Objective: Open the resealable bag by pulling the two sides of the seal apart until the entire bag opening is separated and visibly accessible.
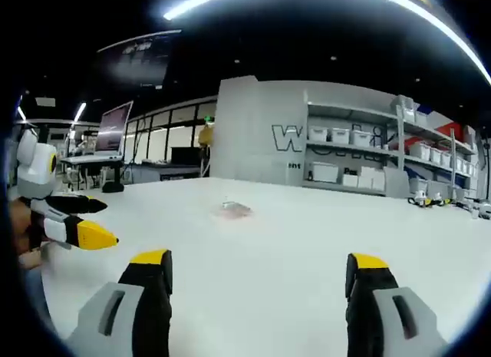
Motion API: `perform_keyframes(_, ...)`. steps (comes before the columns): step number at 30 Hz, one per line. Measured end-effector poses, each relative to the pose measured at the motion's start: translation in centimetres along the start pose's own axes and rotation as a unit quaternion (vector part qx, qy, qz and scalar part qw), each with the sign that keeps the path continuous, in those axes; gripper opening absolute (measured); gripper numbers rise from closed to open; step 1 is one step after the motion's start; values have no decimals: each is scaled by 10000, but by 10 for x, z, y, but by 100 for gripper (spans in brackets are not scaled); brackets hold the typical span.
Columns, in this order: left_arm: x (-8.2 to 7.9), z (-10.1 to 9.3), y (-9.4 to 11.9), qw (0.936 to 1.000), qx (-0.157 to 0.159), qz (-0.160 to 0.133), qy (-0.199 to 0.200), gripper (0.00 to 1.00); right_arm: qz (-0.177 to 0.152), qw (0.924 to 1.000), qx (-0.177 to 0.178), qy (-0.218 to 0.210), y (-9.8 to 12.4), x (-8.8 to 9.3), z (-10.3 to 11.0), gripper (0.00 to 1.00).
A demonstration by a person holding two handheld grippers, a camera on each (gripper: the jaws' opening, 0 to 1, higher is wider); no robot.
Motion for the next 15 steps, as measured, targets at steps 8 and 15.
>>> perform_keyframes(8, 0, 1, 0, 10000, -9, -2, 13, 100, 0, 10000, 4, 4, 0, 0, 0, 96)
perform_keyframes(15, 1, 2, 0, 10000, -26, -3, 13, 100, 8, 10000, -9, -2, 1, 1, 0, 95)
Point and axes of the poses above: the point that each gripper's makers call its tool centre point, and the gripper's own axes: y roughly backward along the fingers, z roughly to its left, x roughly out of its underside, the point moved 3 cm from there along y, roughly backward along the fingers, and after that the axes turned 9 degrees about -x, right-handed, at the moved point
